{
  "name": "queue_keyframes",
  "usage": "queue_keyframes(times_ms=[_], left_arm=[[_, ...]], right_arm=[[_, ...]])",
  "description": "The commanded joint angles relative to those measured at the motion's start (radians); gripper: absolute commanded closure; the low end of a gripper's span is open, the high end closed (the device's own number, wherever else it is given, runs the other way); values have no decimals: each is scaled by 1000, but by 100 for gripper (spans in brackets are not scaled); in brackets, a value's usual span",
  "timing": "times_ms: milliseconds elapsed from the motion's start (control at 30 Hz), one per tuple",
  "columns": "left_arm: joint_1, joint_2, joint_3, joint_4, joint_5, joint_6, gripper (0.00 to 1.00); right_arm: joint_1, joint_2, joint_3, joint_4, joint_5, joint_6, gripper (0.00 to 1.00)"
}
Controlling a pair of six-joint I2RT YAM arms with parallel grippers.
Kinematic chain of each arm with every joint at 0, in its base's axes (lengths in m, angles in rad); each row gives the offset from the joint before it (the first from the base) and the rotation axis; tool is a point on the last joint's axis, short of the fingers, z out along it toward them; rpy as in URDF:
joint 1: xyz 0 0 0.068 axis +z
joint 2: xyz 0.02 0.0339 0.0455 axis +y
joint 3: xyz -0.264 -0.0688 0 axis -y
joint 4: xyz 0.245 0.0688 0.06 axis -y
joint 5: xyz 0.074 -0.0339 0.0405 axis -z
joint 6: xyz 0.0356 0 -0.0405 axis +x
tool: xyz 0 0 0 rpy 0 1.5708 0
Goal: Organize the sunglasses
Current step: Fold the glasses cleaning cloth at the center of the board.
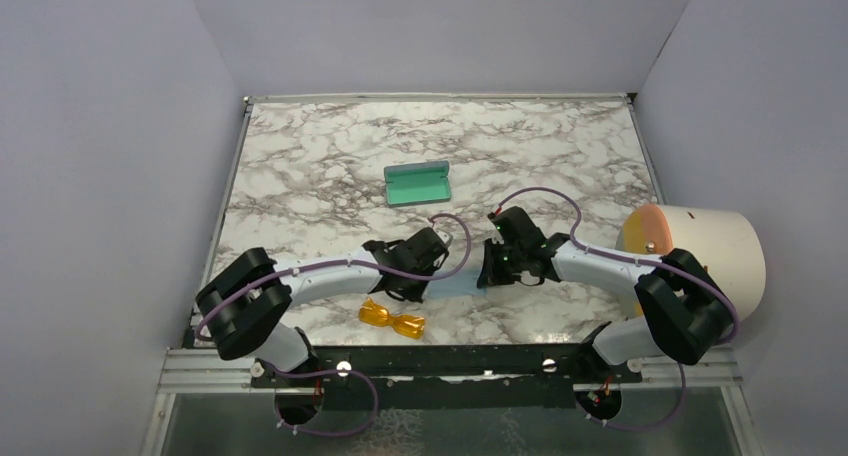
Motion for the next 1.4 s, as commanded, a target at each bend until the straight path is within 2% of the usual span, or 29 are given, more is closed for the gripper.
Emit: queue_keyframes(times_ms=[0,167,600,1367], left_arm=[[-1,-63,67,-36,-11,12,98],[-3,-43,103,28,78,-1,96],[-27,21,41,153,186,-25,96],[-35,104,27,196,138,-29,96]], right_arm=[[7,8,-27,-6,3,5,99],[8,9,-26,-6,4,5,99],[8,14,-32,-4,8,9,99],[8,21,-27,-9,9,1,99]])
